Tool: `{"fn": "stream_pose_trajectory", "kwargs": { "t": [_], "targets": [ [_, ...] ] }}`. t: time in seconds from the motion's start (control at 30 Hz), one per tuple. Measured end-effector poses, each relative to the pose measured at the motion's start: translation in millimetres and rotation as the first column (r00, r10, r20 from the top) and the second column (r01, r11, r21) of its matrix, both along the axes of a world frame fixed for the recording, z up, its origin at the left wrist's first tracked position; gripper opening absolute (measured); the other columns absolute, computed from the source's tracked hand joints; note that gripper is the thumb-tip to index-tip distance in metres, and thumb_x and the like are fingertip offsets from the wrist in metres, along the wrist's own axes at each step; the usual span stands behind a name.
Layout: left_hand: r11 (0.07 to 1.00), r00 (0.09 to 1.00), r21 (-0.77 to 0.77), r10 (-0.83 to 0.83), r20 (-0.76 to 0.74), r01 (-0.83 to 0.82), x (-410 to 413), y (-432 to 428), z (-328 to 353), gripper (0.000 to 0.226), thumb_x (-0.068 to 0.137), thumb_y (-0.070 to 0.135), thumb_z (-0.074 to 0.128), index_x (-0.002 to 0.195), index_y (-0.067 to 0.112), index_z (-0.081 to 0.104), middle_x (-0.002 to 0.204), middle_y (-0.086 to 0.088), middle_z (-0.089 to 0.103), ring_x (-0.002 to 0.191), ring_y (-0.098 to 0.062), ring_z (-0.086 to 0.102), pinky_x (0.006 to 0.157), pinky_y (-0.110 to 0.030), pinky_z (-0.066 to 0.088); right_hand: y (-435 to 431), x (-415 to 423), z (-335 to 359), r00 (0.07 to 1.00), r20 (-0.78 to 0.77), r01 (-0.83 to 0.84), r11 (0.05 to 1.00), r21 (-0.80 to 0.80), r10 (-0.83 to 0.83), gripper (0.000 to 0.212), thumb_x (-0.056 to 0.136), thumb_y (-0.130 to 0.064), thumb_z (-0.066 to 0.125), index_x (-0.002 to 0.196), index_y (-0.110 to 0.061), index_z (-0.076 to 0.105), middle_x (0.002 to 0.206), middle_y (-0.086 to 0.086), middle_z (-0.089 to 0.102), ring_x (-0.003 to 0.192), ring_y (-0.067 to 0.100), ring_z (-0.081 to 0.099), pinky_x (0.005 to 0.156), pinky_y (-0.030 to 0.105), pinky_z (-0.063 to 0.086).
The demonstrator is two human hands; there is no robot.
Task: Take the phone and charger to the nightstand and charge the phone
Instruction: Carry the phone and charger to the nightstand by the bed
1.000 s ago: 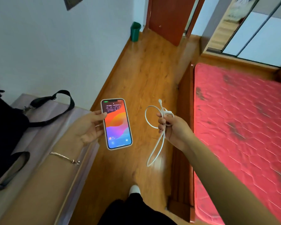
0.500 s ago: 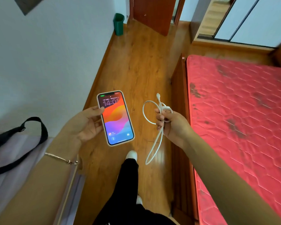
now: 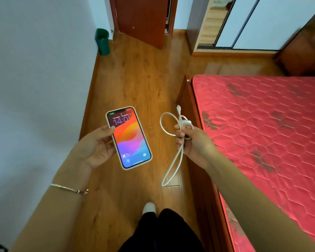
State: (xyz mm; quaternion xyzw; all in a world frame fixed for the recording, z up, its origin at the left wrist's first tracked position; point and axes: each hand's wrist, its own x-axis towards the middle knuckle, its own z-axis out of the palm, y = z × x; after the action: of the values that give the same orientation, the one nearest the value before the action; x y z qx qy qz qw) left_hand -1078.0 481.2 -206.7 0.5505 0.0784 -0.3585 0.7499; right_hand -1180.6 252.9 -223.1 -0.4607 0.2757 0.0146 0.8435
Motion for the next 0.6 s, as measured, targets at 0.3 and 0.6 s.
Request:
{"fn": "stream_pose_trajectory", "kwargs": {
  "t": [0.3,0.6],
  "targets": [
    [0.998,0.997,-0.005,-0.070,0.014,0.070,103.6,-54.3,-11.6,0.021,0.097,0.015,0.038,0.091,0.016,0.057,0.083,-0.003,0.069,0.075,-0.017,0.068,0.054,-0.022,0.057,-52.5,92.5,-11.2,0.999,-0.025,0.037,0.999,0.028,-0.036,0.025,0.097,-0.009,0.034,0.087,-0.009,0.057,0.050,-0.006,0.047,0.042,0.009,0.045,0.045,0.022,0.041],
    [1.000,1.000,0.019,-0.015,0.000,0.015,223.3,-88.2,-18.3,0.024,0.082,0.031,0.063,0.103,0.027,0.073,0.108,-0.004,0.072,0.103,-0.020,0.067,0.075,-0.037,0.059,-110.6,223.3,-4.8,0.997,-0.038,-0.062,0.996,0.061,0.064,0.024,0.099,-0.011,0.034,0.090,-0.008,0.057,0.054,-0.003,0.046,0.043,0.010,0.045,0.048,0.024,0.042]
  ]
}}
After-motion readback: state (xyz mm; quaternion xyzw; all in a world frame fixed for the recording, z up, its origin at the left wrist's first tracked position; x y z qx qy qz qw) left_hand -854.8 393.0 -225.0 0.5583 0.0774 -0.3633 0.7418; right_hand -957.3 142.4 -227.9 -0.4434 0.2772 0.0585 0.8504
